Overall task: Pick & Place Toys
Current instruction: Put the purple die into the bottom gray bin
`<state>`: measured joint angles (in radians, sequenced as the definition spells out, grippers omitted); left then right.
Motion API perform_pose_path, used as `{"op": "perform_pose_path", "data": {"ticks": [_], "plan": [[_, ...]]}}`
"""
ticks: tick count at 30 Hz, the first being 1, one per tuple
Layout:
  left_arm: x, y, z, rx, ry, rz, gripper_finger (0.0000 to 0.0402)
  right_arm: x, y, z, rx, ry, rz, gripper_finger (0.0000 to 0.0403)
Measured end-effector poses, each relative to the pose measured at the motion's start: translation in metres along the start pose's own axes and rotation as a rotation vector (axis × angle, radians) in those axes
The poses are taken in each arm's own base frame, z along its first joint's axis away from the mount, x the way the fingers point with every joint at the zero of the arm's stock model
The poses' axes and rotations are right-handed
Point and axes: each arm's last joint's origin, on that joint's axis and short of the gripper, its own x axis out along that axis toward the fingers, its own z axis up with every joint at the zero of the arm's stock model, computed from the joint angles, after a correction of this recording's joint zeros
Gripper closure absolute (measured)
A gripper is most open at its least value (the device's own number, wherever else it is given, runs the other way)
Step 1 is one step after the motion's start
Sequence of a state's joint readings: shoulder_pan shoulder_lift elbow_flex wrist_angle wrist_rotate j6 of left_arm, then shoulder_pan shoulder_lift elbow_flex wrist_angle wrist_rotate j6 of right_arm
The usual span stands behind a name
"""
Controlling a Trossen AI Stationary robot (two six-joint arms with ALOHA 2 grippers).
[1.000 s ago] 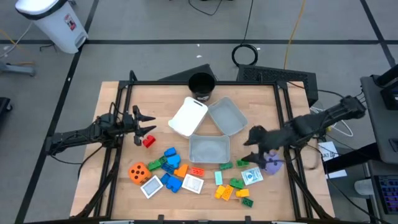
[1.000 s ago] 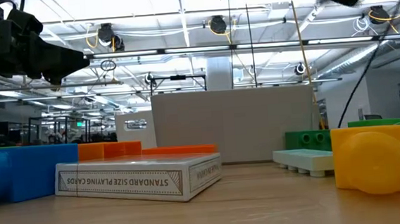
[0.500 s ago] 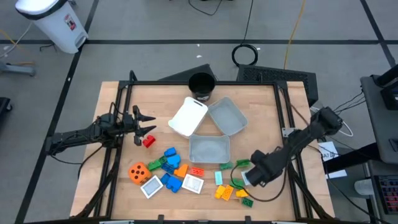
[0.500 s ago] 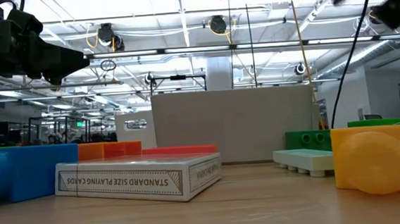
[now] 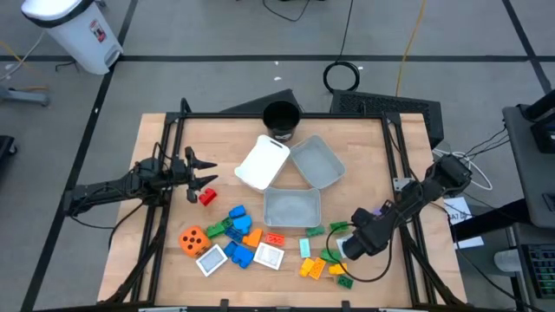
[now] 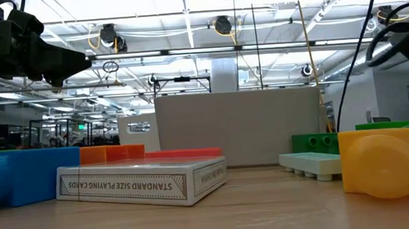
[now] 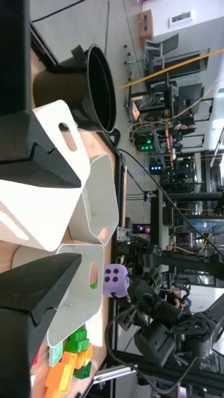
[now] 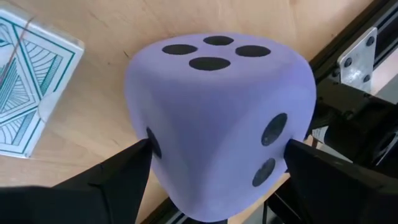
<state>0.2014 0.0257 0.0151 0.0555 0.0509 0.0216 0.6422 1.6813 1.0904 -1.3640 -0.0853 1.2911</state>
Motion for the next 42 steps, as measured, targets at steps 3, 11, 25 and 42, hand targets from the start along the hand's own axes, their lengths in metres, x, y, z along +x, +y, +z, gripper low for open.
{"op": "perform_pose_path", "data": {"ticks": [3, 11, 25, 42], "plan": [[0.0, 0.0, 0.0, 0.0, 0.0, 0.0, 0.0213, 0.0, -0.001, 0.001, 0.003, 0.005, -0.008, 0.0082], [0.0, 0.0, 0.0, 0.0, 0.0, 0.0, 0.0213, 0.001, -0.002, 0.001, -0.012, 0.003, -0.019, 0.017], [0.0, 0.0, 0.0, 0.0, 0.0, 0.0, 0.0213, -0.019, -0.036, -0.009, -0.043, 0.02, -0.082, 0.0219], [0.0, 0.0, 0.0, 0.0, 0.0, 0.0, 0.0213, -0.07, -0.087, -0.018, 0.023, -0.467, 0.556, 0.0251]]}}
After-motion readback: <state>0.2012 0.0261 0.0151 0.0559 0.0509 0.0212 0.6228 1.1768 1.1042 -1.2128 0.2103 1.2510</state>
